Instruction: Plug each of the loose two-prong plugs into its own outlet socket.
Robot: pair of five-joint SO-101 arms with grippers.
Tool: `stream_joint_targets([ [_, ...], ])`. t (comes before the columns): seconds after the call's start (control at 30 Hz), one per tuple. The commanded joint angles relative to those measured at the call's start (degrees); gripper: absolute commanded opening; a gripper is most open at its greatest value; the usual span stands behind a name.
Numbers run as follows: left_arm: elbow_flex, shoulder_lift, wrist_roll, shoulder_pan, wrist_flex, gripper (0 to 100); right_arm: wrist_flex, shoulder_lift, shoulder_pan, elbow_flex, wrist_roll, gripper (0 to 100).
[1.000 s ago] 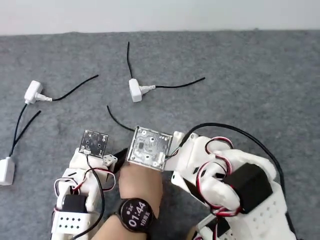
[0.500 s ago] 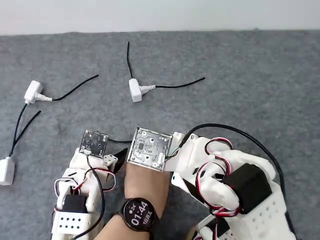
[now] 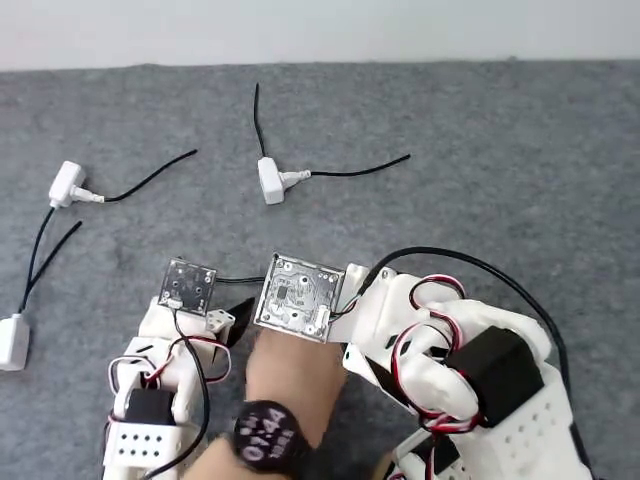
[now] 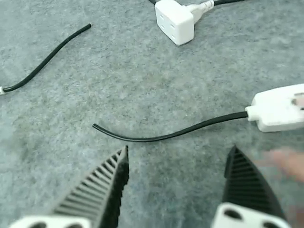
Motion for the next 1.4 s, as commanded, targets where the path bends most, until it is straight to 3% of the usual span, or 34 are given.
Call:
stream_joint_targets([
  [0.0,-0.57,0.00,-0.26,-0.70,0.35,32,2.24,-0.31,0.31,-0.53,0.53,0.9],
  [0.37,-0.57,0.00,-0.26,-0.70,0.35,32,-0.40,4.44,0.48,-1.23,0.53,0.9],
  [0.67,-0.57,0.00,-0.26,-0.70,0.35,32,0.22,23.96,1.45,-19.60,5.89,0.9],
  [0.97,-0.57,0.00,-0.26,-0.70,0.35,32,2.33,49.01,-0.40,-30.15,27.78,0.9],
  [1.13,-0.57,0.00,-0.26,-0.62,0.35,32,2.51,54.64,-4.00,-29.98,41.76,0.9],
  [1.37,-0.57,0.00,-0.26,-0.62,0.35,32,2.51,57.63,-4.00,-29.98,53.98,0.9],
])
